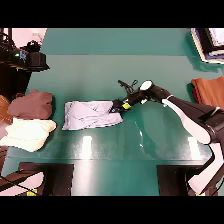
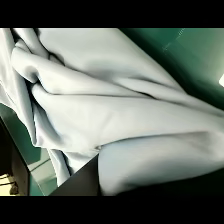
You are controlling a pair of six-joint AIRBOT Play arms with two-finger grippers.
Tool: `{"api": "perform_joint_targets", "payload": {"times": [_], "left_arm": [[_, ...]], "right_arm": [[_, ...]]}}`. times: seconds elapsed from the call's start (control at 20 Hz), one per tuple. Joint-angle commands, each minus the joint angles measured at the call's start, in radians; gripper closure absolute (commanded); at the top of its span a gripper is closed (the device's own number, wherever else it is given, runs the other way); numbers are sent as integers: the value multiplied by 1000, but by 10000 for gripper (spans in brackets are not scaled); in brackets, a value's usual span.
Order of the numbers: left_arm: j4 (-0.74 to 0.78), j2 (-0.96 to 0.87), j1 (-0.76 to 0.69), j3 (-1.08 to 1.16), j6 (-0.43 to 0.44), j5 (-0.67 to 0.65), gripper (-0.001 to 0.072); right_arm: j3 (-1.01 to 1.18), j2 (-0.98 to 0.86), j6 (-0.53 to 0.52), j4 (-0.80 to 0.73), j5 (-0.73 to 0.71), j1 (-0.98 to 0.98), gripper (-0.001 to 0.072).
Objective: Fold the shirts.
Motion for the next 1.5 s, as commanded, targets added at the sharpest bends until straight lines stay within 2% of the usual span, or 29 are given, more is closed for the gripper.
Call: {"api": "perform_joint_targets", "payload": {"times": [0.0, 0.15, 0.4, 0.65, 0.8, 1.1, 1.35, 1.45], "left_arm": [[-1, 0, 0, 0, 6, -13, 686], [-8, 0, 0, 0, 6, -24, 686], [-60, 0, 0, 0, 6, -23, 686], [-145, 0, 0, 0, 6, -20, 687], [-190, 0, 0, 0, 6, -19, 687], [-240, 0, 0, 0, 2, -20, 687], [-240, 0, 0, -1, -9, -3, 687], [-240, 0, 0, -1, -13, -1, 687]], "right_arm": [[112, -17, 2, -26, 112, -9, 697], [211, 10, 29, -37, 193, -89, 697], [377, 127, 90, -45, 219, -332, 697], [575, 181, 188, -290, 245, -616, 697], [619, 181, 188, -323, 212, -785, 697], [595, 168, 142, -314, 28, -1086, 697], [648, 126, 120, -310, 18, -1197, 698], [646, 146, 52, -248, 18, -1212, 698]]}}
